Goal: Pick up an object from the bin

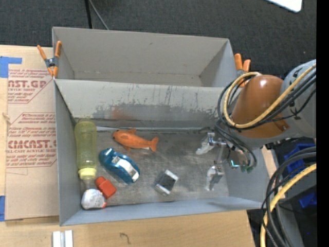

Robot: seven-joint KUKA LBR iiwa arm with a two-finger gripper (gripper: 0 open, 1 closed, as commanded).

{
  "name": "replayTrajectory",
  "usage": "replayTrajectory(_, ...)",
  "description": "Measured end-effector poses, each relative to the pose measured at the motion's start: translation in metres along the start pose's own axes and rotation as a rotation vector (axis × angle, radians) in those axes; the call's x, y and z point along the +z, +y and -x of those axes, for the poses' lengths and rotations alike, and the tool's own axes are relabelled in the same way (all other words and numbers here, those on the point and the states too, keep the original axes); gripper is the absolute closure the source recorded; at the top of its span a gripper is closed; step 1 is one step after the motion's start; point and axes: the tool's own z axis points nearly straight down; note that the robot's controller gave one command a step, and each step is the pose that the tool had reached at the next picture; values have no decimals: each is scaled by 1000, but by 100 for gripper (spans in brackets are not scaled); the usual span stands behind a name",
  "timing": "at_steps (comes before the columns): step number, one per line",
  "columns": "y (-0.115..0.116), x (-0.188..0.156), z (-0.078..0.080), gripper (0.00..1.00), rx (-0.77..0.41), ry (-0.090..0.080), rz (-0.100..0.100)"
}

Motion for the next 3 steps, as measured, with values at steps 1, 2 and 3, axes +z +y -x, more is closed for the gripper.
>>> replayTrajectory(1,0,-4,2,0,-1,-8,-1)
replayTrajectory(2,40,35,-3,0,-96,-14,-4)
replayTrajectory(3,52,45,-4,0,-134,-12,-2)
